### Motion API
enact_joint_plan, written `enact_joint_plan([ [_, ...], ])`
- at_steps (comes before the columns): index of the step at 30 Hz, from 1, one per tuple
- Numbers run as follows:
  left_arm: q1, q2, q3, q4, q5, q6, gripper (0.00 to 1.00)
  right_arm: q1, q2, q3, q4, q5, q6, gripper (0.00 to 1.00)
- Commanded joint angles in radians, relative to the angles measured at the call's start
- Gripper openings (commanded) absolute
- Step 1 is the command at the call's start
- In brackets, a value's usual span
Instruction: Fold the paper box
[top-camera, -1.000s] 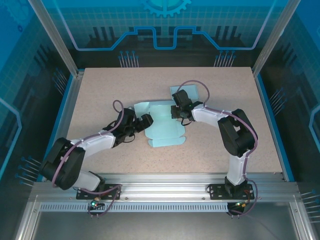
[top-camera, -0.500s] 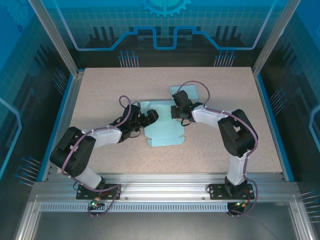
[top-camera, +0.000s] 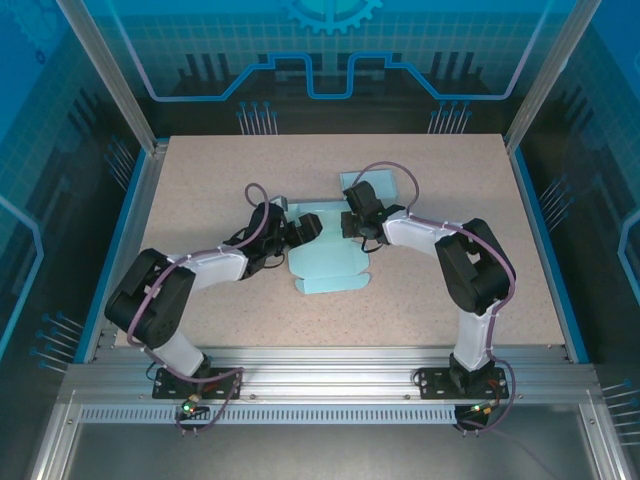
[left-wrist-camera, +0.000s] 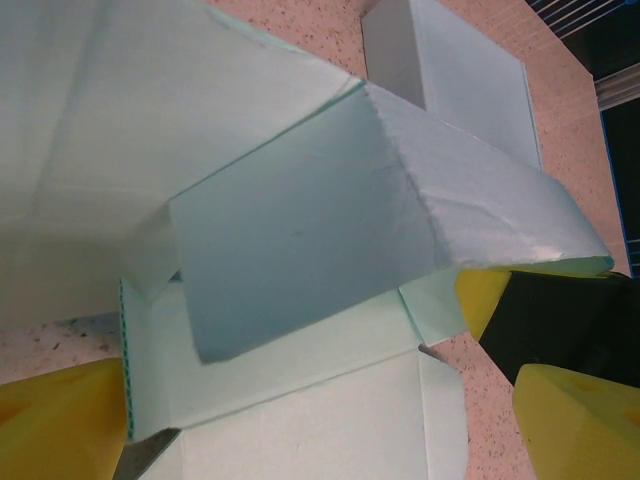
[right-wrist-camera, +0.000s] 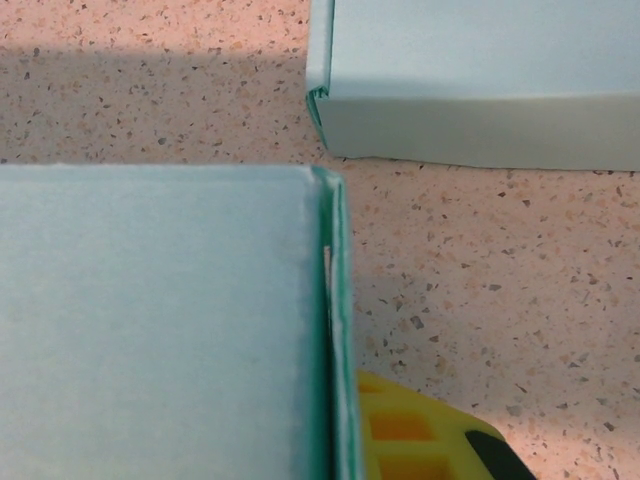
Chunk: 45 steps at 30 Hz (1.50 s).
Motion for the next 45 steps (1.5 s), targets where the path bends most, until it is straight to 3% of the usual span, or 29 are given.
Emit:
enact_joint_plan([
  [1, -0.008, 0.043, 0.039, 0.065, 0.052, 0.026, 0.95, 0.028, 0.013, -0.002, -0.028, -0.014, 0.015, 0.0],
  [6, -0.007, 0.074, 0.078, 0.069, 0.081, 0.033, 0.91, 0.032, 0.023, 0.0, -0.031, -0.014, 0.02, 0.0],
  [12, -0.007, 0.009, 0.047, 0.015, 0.037, 0.064, 0.92, 0.032, 0.016, -0.011, -0.027, -0.007, 0.029, 0.0],
  [23, 0.013, -0.358, -0.072, -0.184, 0.056, 0.141, 0.97, 0.031, -0.004, -0.022, -0.031, 0.018, 0.031, 0.0],
  [26, 0.034, -0.474, -0.067, -0.266, 0.002, 0.185, 0.99, 0.031, -0.007, -0.026, -0.028, 0.017, 0.032, 0.0],
  [30, 0.125, -0.557, -0.069, -0.344, -0.092, 0.201, 0.97, 0.031, -0.015, -0.032, -0.023, 0.01, 0.032, 0.0],
  [35, 0.276, -0.501, -0.041, -0.387, -0.074, 0.174, 0.9, 0.031, -0.009, -0.029, -0.021, -0.009, 0.033, 0.0],
  [39, 0.366, -0.4, -0.025, -0.323, 0.006, 0.13, 0.77, 0.031, 0.001, -0.022, -0.018, -0.029, 0.035, 0.0],
  [45, 0.425, -0.215, 0.028, -0.293, -0.011, 0.124, 0.64, 0.031, 0.009, -0.013, -0.02, -0.037, 0.037, 0.0],
])
